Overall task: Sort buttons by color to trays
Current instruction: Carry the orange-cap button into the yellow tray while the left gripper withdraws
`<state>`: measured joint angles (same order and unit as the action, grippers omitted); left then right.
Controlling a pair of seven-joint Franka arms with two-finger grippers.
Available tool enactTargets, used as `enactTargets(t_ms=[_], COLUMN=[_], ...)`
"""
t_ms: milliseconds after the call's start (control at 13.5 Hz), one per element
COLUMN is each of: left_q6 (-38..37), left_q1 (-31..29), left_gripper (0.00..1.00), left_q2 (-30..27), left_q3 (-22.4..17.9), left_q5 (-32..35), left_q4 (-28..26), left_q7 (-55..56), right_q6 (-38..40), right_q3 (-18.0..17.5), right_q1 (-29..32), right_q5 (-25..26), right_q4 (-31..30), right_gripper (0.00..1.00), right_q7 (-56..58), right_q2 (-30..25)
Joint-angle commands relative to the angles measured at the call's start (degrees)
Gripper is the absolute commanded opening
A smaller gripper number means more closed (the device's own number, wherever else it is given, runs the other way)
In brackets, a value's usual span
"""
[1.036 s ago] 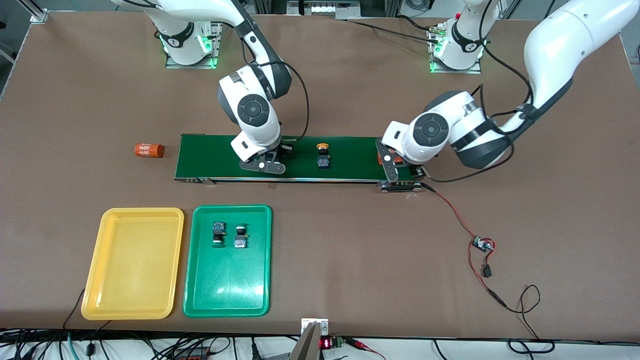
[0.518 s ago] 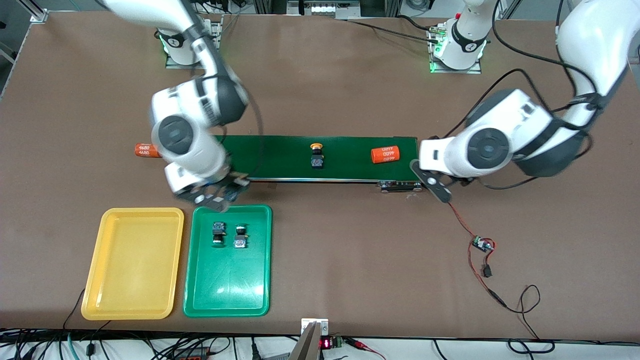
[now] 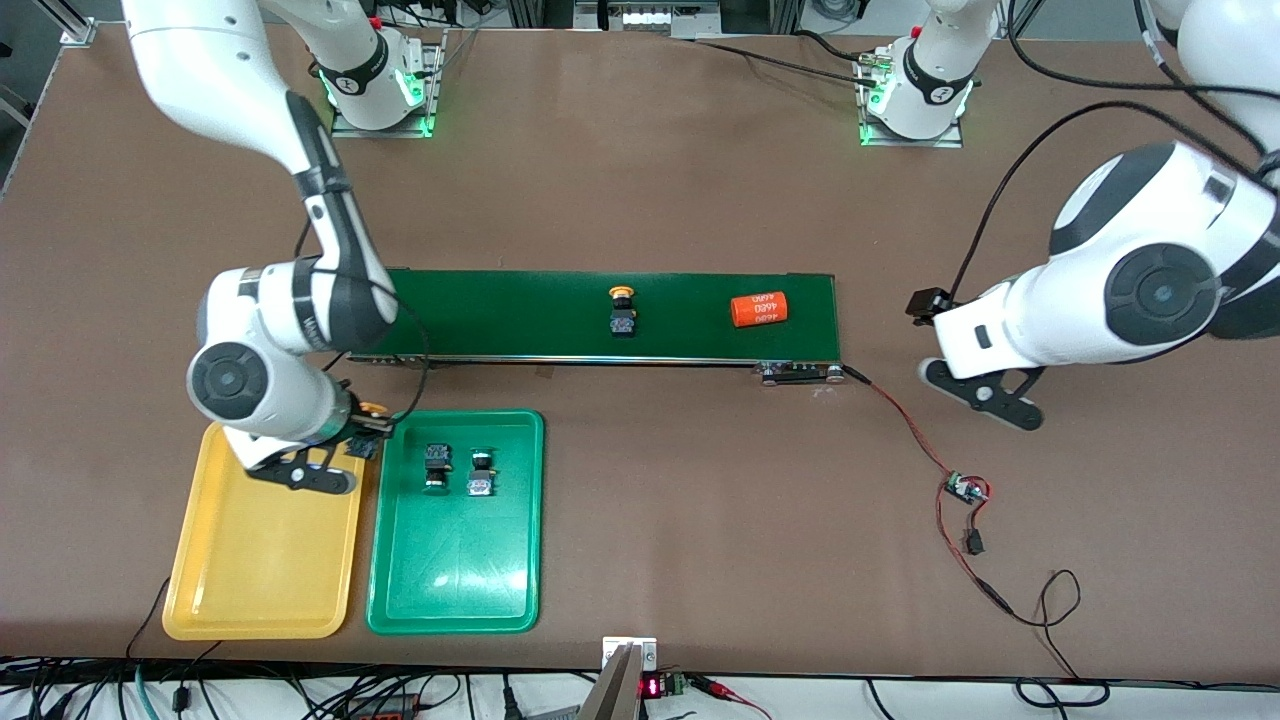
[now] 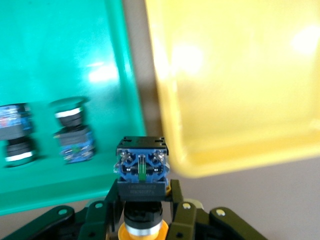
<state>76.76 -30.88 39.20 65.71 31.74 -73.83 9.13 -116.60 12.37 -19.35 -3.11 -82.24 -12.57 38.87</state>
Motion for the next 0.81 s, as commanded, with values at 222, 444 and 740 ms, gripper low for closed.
enactTargets(t_ms=[222, 444, 740], left_q6=[5.86, 5.86, 15.84], left_q1=[14.5, 26.19, 31.59], left_gripper=[1.0, 1.0, 1.0], left_q2=[-19.05, -24.86, -34.69], left_q3=[-34.19, -53.35, -62.28], left_q5=[-21.51, -30.67, -30.87], left_q4=[0.1, -1.92, -13.83], left_q7=[0.36, 0.27, 0.01], right_q6=[-2.66, -5.02, -12.75], right_q3=[-0.42, -0.42, -0.42], right_q1=[5.2, 6.34, 7.92], right_q5=[1.17, 1.18, 1.44], right_q4=[1.91, 1.91, 1.91], right_gripper=[0.0, 0.0, 0.0], right_q7=[9.58, 10.46, 11.95], right_q2=[3.84, 5.77, 9.02])
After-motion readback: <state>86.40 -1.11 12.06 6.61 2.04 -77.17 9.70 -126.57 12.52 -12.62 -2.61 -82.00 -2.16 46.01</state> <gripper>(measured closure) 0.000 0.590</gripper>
